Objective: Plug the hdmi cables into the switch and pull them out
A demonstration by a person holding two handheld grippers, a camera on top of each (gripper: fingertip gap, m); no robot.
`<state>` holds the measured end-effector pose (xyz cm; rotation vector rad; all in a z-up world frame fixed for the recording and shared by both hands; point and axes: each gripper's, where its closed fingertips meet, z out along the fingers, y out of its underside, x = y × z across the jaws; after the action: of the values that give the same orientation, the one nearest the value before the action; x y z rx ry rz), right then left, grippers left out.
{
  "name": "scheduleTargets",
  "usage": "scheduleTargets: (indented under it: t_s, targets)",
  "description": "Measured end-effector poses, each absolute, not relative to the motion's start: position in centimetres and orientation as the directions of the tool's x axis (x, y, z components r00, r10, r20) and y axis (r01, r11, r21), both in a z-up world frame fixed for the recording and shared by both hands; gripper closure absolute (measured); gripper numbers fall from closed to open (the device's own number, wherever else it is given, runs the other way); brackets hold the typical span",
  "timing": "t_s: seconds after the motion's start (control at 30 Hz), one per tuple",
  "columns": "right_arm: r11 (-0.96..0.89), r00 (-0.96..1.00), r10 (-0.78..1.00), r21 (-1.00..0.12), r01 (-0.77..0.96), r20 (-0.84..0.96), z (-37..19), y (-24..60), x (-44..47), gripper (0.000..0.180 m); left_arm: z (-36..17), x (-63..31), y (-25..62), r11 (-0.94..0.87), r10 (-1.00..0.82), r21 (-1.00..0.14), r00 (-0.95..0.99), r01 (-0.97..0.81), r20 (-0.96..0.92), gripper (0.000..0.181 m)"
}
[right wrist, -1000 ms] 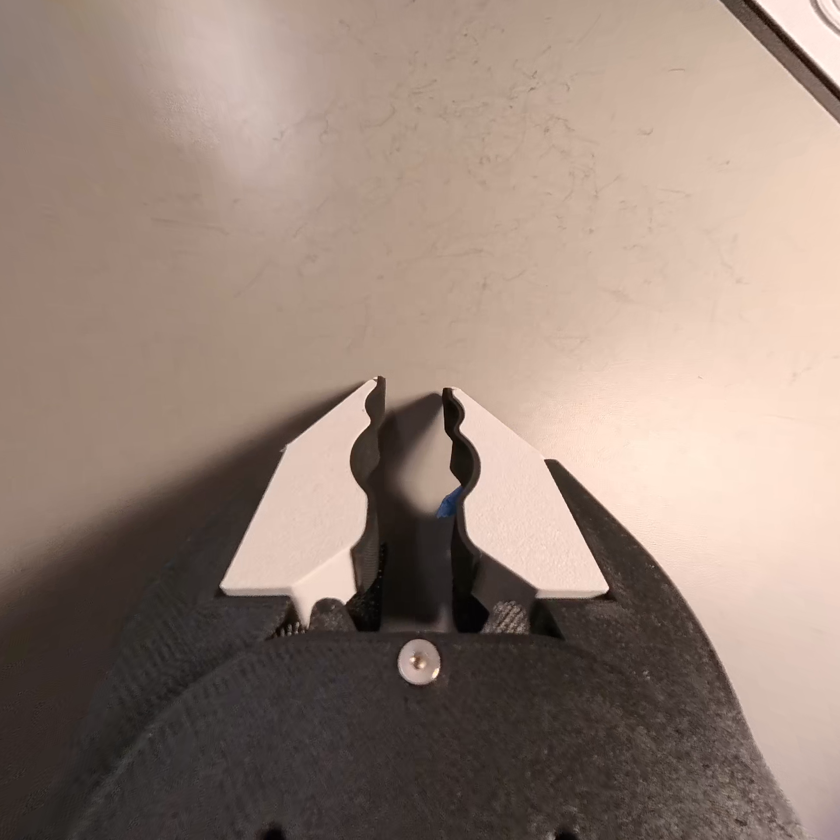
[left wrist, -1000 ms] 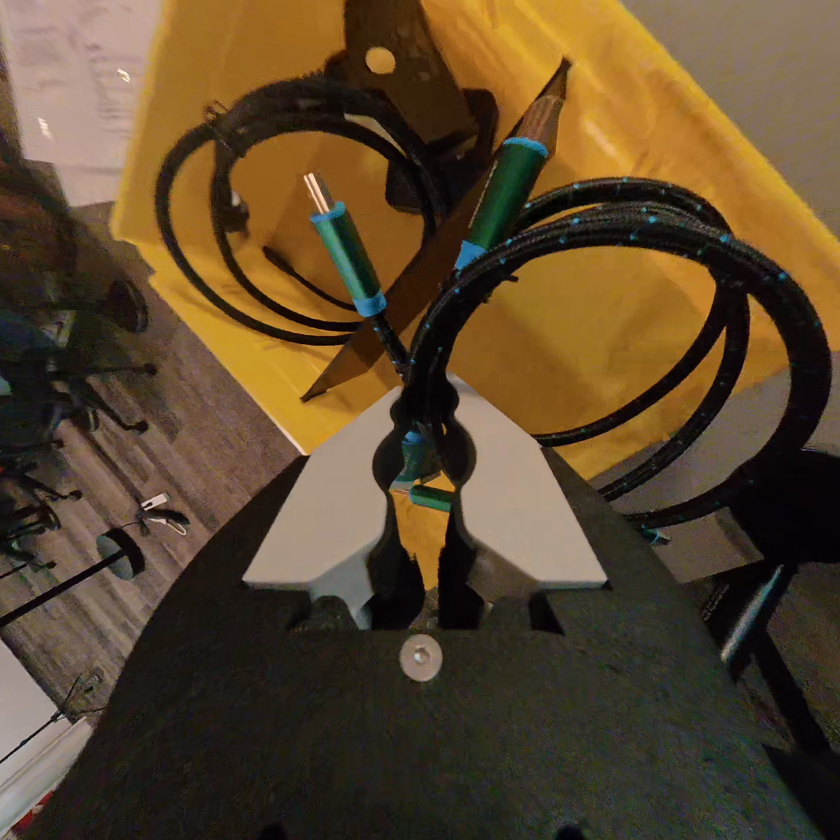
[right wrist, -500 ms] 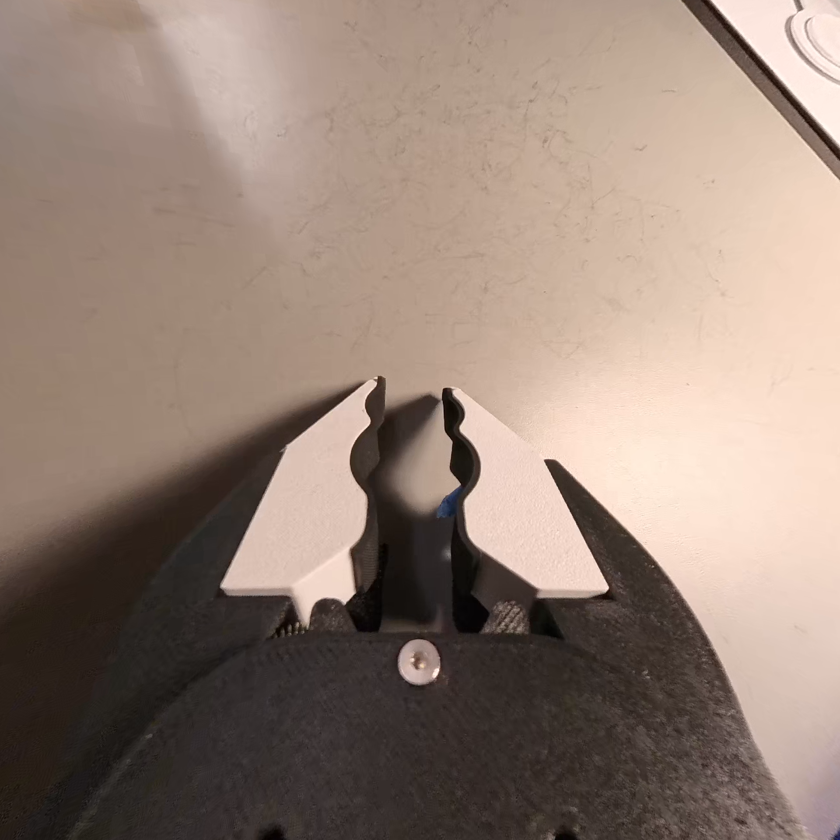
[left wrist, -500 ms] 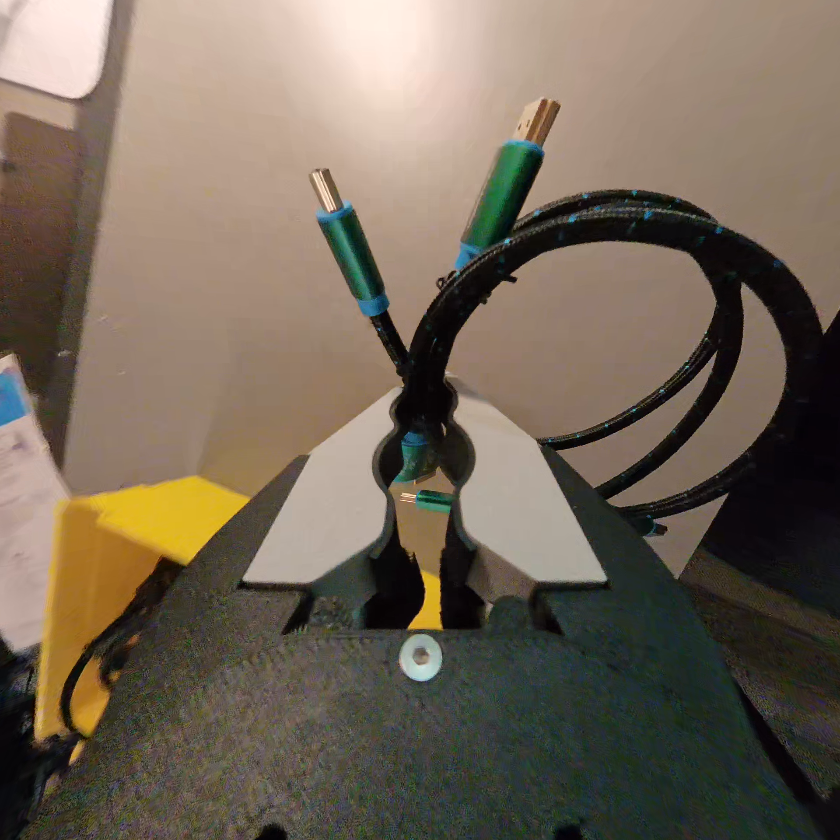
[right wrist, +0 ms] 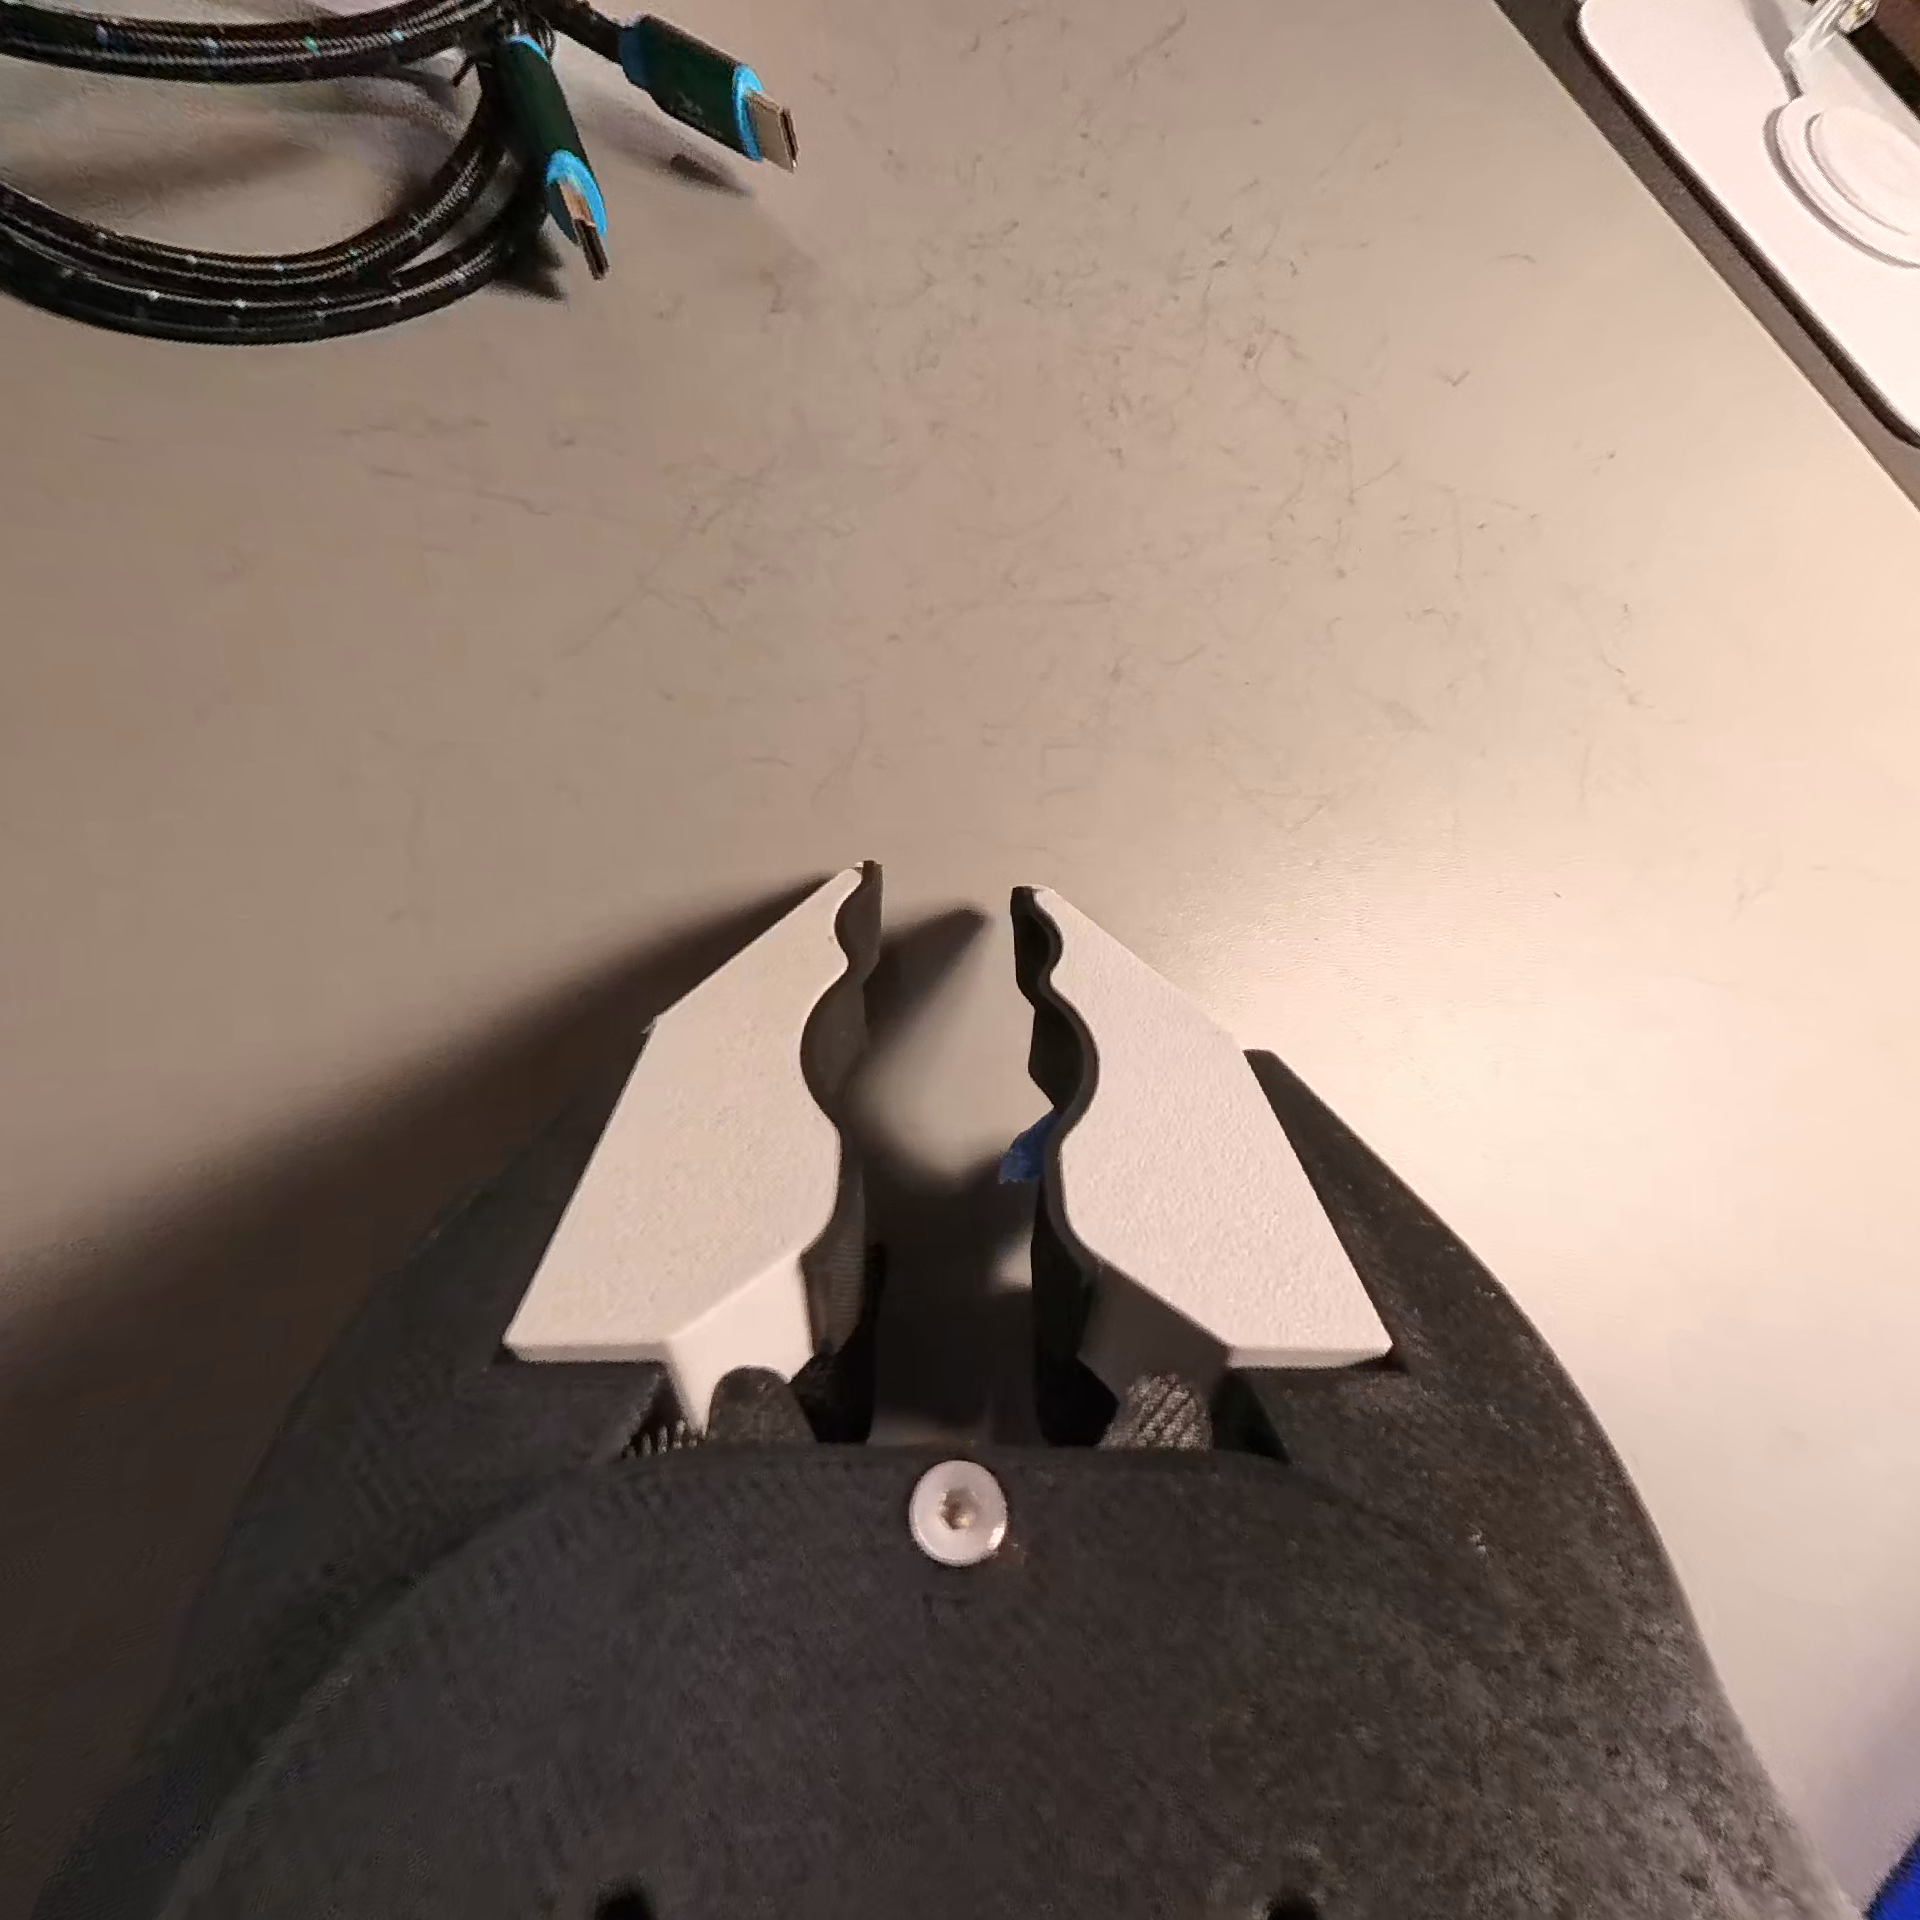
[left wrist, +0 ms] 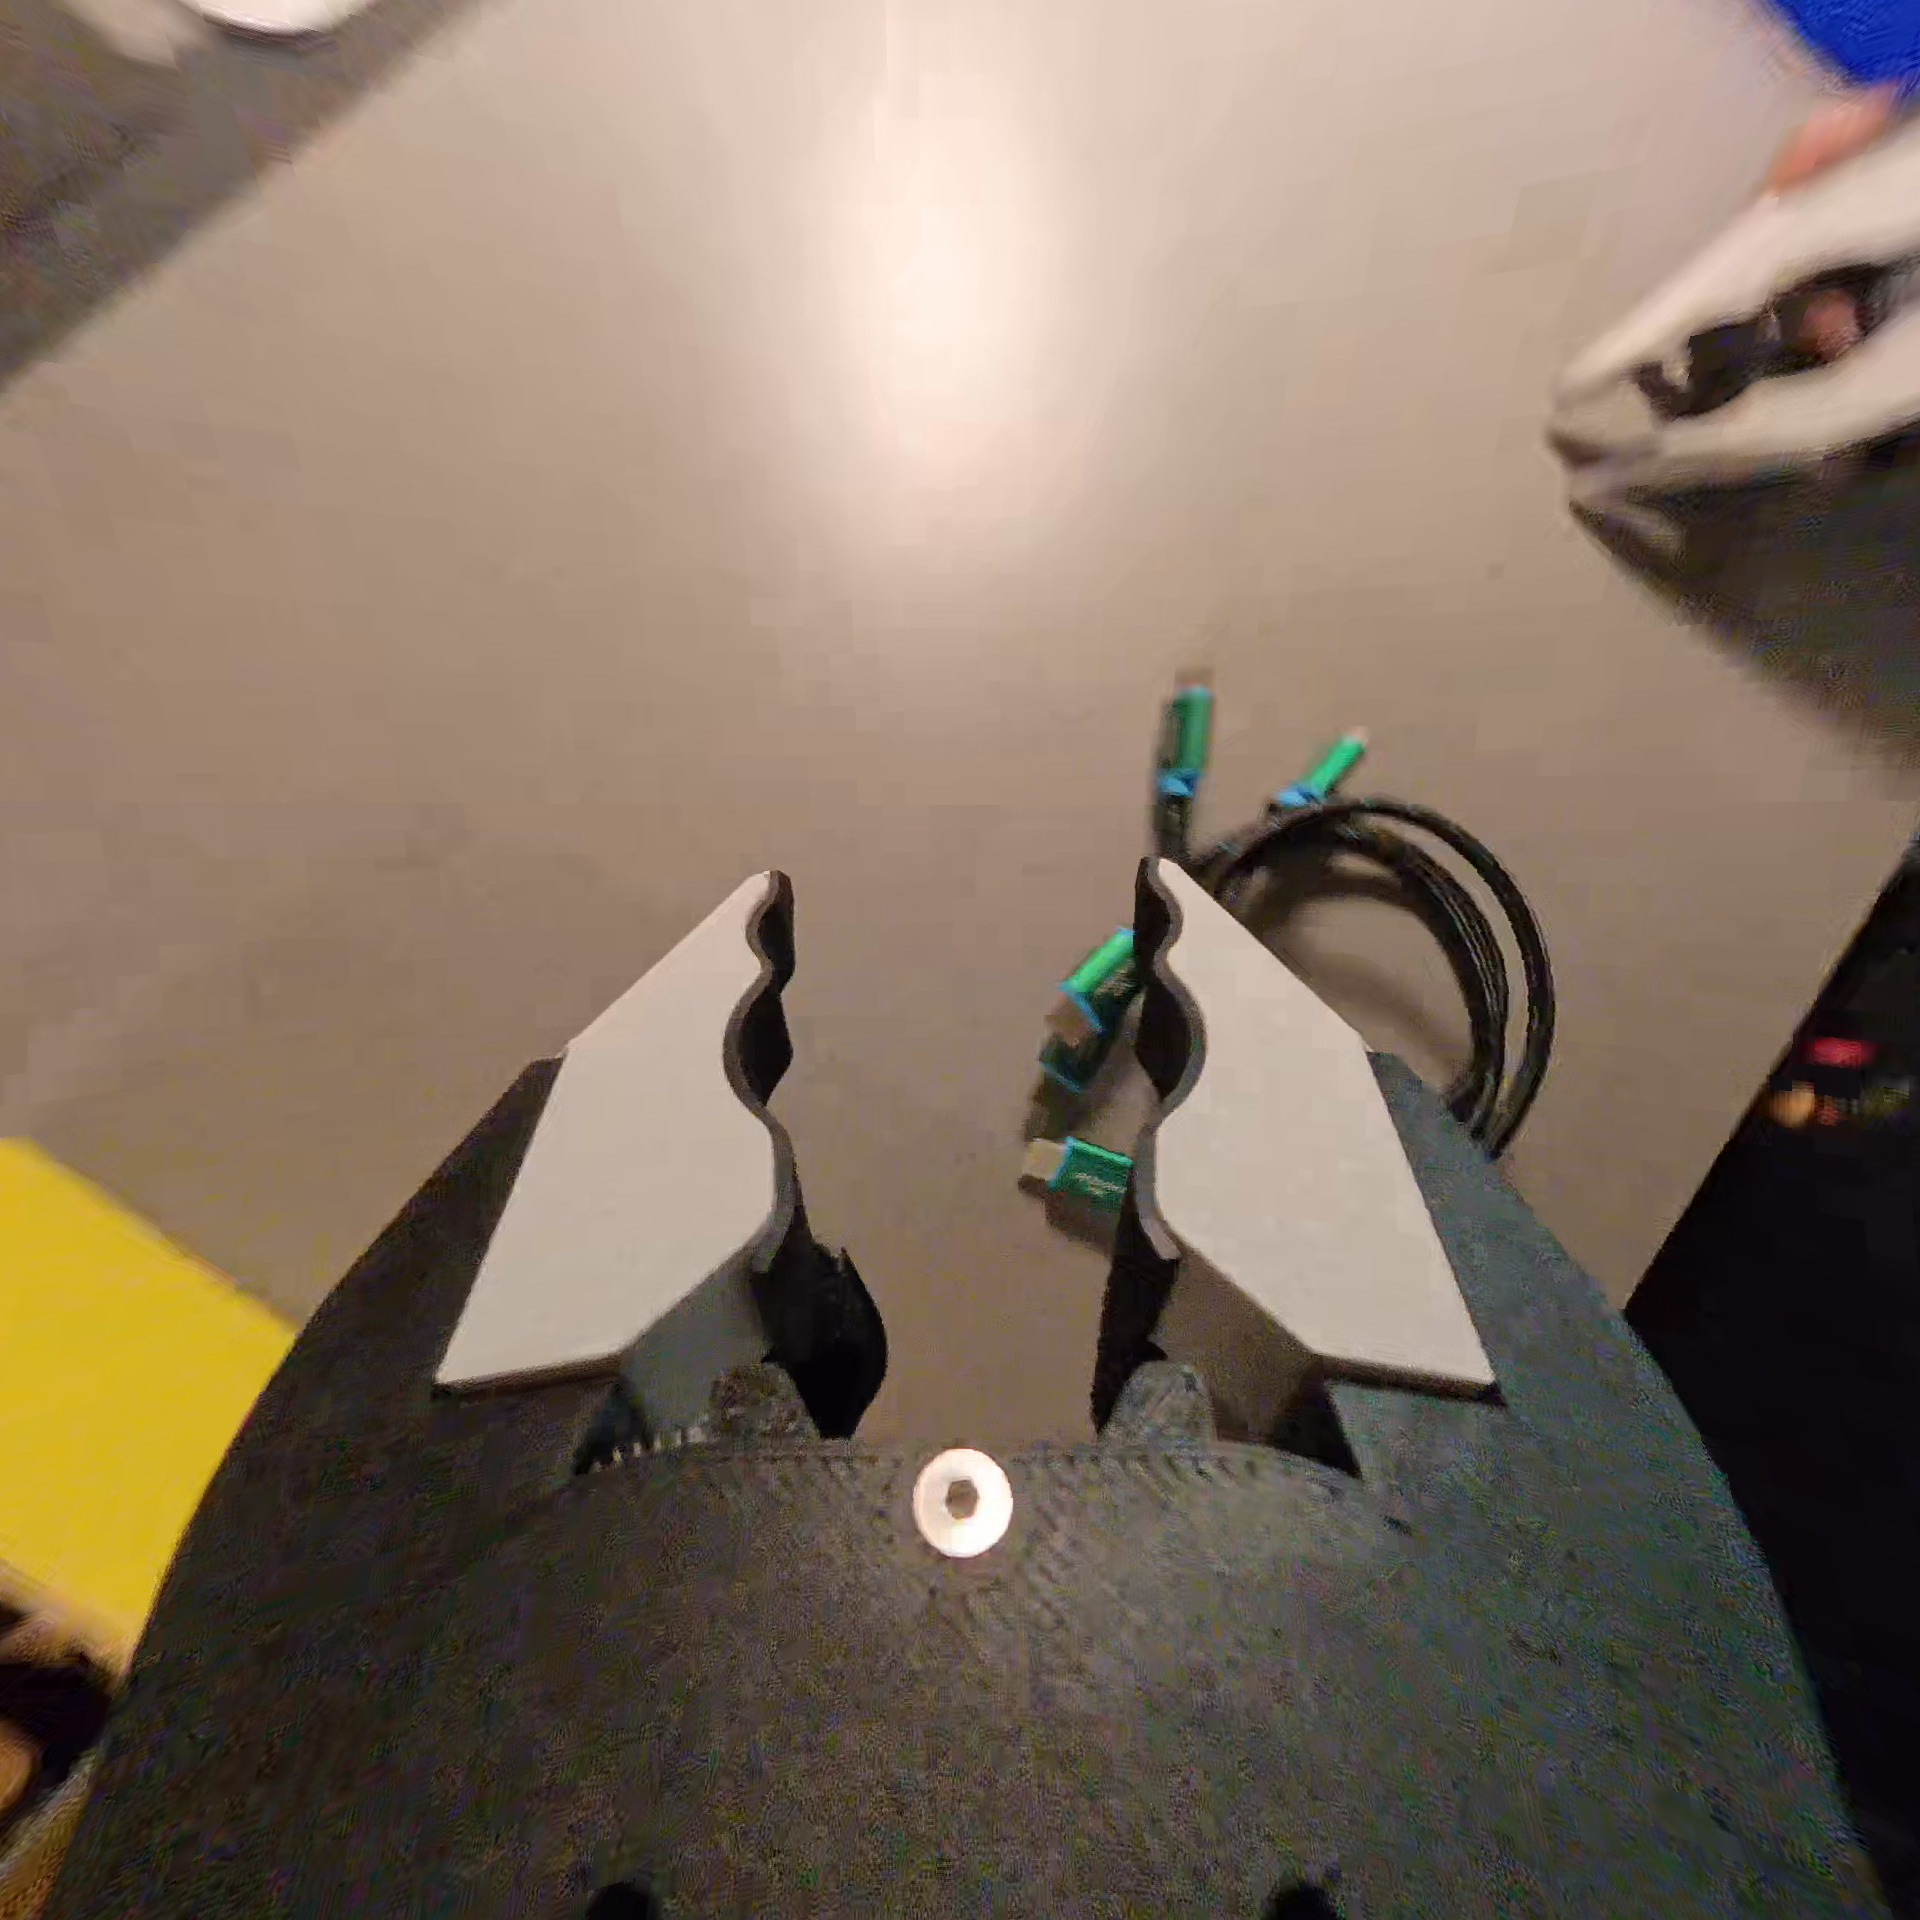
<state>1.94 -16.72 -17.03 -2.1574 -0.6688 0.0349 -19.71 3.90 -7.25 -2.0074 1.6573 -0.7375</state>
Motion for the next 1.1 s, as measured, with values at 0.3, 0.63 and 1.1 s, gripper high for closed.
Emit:
scheduleTargets:
  t_s: [0.3,0.63,1.1]
  targets:
    - [-0.493,0.853,0.480,-0.742,0.454,0.204,-17.1,-16.7,1.9,0.152,-7.5,-38.4,25.5,-0.773,-0.370,-0.619,0.890,-0.136,0.266,0.088]
    - [-0.484,0.855,0.462,-0.740,0.467,0.237,-17.0,-16.5,2.1,0.152,-11.7,-36.0,27.7,-0.801,-0.416,-0.555,0.875,-0.224,0.247,0.156]
    - [-0.485,0.852,0.466,-0.737,0.471,0.238,-17.1,-16.4,2.0,0.153,9.0,-33.0,19.7,-0.305,-0.718,-0.938,0.687,-0.165,0.113,0.167]
